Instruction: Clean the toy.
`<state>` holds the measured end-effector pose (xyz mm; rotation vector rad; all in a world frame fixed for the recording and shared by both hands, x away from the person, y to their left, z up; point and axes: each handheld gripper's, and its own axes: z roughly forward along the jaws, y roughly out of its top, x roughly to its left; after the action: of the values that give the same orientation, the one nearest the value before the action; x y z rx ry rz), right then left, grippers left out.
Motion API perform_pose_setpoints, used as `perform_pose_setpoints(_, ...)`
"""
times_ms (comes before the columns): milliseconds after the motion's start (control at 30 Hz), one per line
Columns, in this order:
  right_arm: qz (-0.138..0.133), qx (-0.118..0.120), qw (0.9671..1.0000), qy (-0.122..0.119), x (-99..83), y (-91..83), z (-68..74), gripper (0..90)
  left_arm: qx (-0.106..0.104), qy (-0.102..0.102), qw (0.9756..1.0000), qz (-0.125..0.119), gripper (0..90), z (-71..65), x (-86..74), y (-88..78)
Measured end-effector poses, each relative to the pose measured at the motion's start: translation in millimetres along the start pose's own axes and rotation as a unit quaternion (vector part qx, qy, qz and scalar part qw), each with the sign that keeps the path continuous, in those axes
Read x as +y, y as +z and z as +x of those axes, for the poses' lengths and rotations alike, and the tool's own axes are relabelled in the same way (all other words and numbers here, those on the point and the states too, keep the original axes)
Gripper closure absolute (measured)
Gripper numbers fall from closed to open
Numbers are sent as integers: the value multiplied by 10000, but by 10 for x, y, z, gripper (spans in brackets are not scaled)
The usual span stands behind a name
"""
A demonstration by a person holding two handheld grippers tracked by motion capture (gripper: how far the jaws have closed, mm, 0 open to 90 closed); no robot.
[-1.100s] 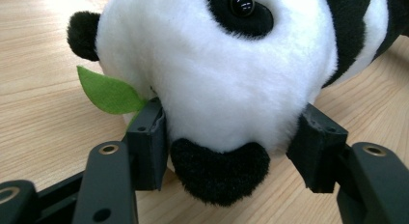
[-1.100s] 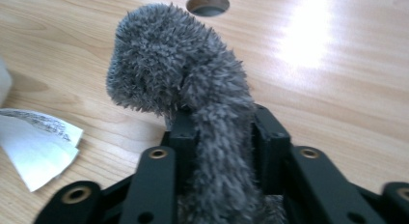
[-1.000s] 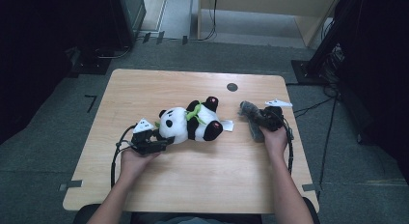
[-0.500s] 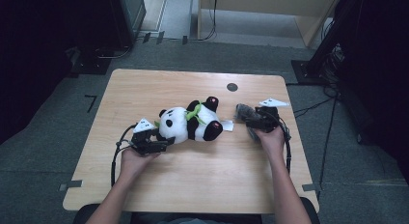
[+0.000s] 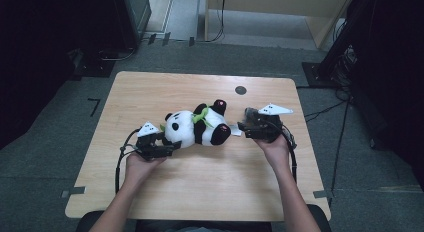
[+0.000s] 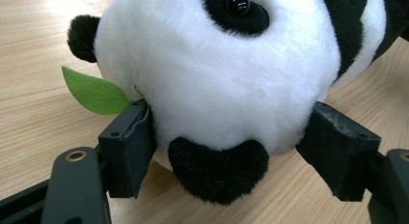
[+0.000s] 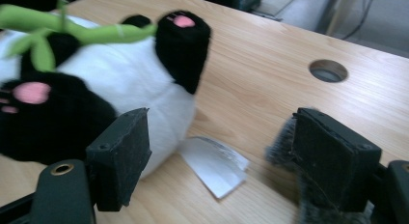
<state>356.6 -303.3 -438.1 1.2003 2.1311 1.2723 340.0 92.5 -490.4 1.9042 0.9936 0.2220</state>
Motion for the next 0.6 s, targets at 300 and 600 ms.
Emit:
perform_pose_setpoints(300,-112,202,9997,-33,75,-125,188,220,78,130,9999,1,237,-29,3,-11)
perform_pose_setpoints(600,-252,647,9973,-235,175,-142,426,178,105,108,9999,-63,237,-26,4,-2)
